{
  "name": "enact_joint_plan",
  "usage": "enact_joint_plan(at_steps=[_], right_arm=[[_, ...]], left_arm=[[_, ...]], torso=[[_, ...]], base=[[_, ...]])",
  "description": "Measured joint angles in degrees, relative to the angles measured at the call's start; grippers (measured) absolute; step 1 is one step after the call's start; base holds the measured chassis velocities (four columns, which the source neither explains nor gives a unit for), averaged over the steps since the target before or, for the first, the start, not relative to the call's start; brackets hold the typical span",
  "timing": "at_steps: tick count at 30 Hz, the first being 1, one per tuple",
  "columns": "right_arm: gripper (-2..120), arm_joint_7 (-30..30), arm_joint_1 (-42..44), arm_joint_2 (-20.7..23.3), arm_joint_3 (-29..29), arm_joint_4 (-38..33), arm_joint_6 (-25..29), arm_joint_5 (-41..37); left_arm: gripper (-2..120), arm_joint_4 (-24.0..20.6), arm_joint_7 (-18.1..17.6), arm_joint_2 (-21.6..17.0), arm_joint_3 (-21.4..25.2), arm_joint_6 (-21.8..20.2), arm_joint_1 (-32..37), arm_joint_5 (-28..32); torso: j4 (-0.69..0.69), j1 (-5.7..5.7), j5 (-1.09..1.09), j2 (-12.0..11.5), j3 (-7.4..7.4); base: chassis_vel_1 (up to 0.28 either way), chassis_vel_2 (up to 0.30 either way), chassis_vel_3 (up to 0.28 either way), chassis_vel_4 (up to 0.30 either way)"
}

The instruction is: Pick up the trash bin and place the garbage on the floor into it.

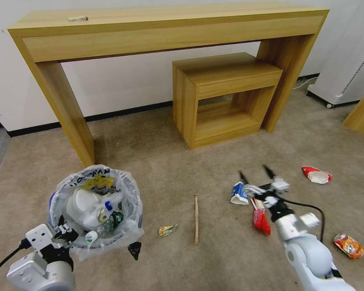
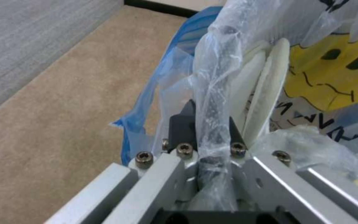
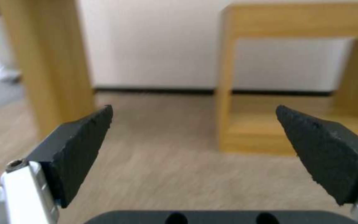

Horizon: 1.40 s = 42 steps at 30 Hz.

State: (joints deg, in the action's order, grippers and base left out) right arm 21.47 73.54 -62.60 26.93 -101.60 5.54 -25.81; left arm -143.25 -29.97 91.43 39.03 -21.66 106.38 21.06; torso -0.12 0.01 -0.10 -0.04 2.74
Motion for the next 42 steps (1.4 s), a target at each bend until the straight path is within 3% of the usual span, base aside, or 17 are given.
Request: enact_joint_plan(at_steps=[3,4,8,13,16,19,26,28,30,32,42], right_arm=[[100,0.9,-6.7,2.9,-7.1,3.9,-6.7,-0.9],[100,0.9,-6.7,2.9,-7.1,3.9,-6.7,-0.9],[100,1.3,-15.0,3.9,-16.1,8.6,-16.3,-1.9],[100,1.8,-19.4,2.9,-20.9,12.3,-21.9,-2.2],[100,1.3,-22.0,1.5,-23.6,14.5,-27.9,-2.7],[100,1.2,-23.3,0.4,-25.6,16.1,-29.4,-2.8],[100,7.0,-28.0,-2.5,-32.0,22.4,-27.1,1.6],[100,14.4,-31.0,-4.8,-34.9,26.7,-23.6,9.2],[100,16.3,-31.7,-5.3,-35.3,27.8,-22.6,11.1],[100,23.0,-33.6,-7.4,-36.1,31.7,-18.7,17.6],[100,40.9,-38.8,-13.0,-35.9,43.6,-10.5,32.5]], left_arm=[[0,0.0,0.0,0.6,0.3,0.0,0.9,-0.7],[0,0.0,0.0,0.6,0.3,0.0,0.9,-0.7],[0,0.0,0.0,0.7,0.9,0.1,1.7,-1.1],[0,0.0,0.0,0.8,1.4,0.2,1.7,-1.1],[0,0.0,0.0,0.8,1.6,0.4,1.8,-1.3],[0,0.0,0.0,0.8,1.6,0.5,1.9,-1.6],[0,0.0,0.0,0.7,1.4,0.7,2.2,-2.4],[0,0.0,0.0,0.7,1.3,1.2,2.6,-2.9],[0,0.0,0.0,0.7,1.3,1.3,2.7,-3.0],[0,0.0,0.0,0.7,1.3,1.5,2.8,-3.1],[0,0.0,-0.2,0.7,1.9,1.7,2.9,-3.1]], torso=[[0.00,0.00,-0.01,0.0,0.01],[0.00,0.00,-0.01,0.0,0.01],[0.01,0.00,-0.02,0.0,0.01],[0.01,0.00,-0.01,0.0,0.01],[0.00,0.00,-0.03,0.0,0.01],[0.00,0.00,-0.02,0.0,0.01],[0.00,0.00,-0.02,0.0,0.01],[0.00,0.00,-0.01,0.0,0.01],[0.01,0.00,-0.03,0.0,0.01],[0.00,0.00,-0.02,0.0,0.01],[0.01,0.00,-0.02,0.0,0.00]], base=[[0.000,0.000,0.000,0.000],[0.000,0.000,0.000,0.000],[0.000,0.000,0.000,0.000],[0.000,0.000,0.000,0.000],[0.000,0.000,0.000,0.000],[0.000,0.000,0.000,0.000],[0.000,0.000,0.000,0.000],[0.000,0.000,0.000,0.000],[0.000,0.000,0.000,0.000],[0.000,0.000,0.000,0.000],[0.000,0.000,0.000,0.000]])
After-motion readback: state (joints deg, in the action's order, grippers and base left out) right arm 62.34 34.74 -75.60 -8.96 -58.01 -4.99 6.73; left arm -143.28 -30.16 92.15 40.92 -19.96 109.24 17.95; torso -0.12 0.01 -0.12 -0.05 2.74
